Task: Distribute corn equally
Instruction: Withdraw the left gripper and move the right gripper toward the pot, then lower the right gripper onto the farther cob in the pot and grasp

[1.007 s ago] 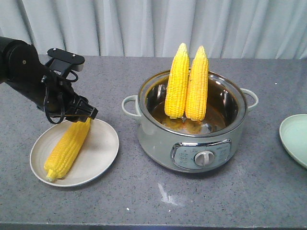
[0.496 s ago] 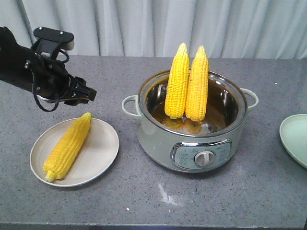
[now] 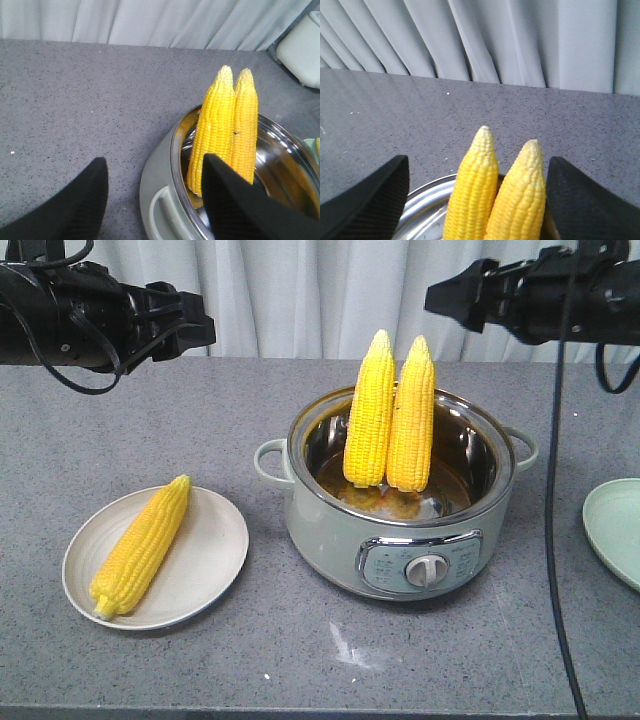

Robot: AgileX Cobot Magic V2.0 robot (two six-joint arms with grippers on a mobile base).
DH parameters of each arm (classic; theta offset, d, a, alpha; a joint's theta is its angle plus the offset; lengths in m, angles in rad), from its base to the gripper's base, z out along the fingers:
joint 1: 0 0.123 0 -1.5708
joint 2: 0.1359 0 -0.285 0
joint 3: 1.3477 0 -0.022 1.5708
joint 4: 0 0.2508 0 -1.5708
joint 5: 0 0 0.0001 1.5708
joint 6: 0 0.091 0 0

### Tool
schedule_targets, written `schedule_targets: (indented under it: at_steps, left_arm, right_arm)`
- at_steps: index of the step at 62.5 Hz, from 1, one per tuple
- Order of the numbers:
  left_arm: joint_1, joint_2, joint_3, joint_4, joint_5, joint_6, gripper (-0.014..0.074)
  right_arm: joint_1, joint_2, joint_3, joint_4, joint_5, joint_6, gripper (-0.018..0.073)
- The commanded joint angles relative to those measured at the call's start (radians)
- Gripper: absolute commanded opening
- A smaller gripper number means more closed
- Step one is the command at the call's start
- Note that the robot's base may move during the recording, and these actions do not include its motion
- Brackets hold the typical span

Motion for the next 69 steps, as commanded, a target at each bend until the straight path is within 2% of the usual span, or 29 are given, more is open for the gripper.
schedule_targets:
  at_steps: [1, 25, 69]
  left_arm:
    - [-0.005, -0.038, -0.026, -0.028, -0.044, -0.006, 0.0407]
    - [-0.005, -0.036, -0.026, -0.025, -0.036, 0.001, 0.0407]
    - [-0.005, -0.020, -0.026, -0.026, -0.028, 0.001, 0.0407]
  right_arm:
    - [0.010, 0.004, -0.029, 0.023, -0.093, -0.010, 0.0547]
    - [0.009, 0.105, -0.029, 0.024, -0.114, -0.014, 0.0547]
    - [0.009, 0.116, -0.029, 0.044, -0.105, -0.017, 0.0547]
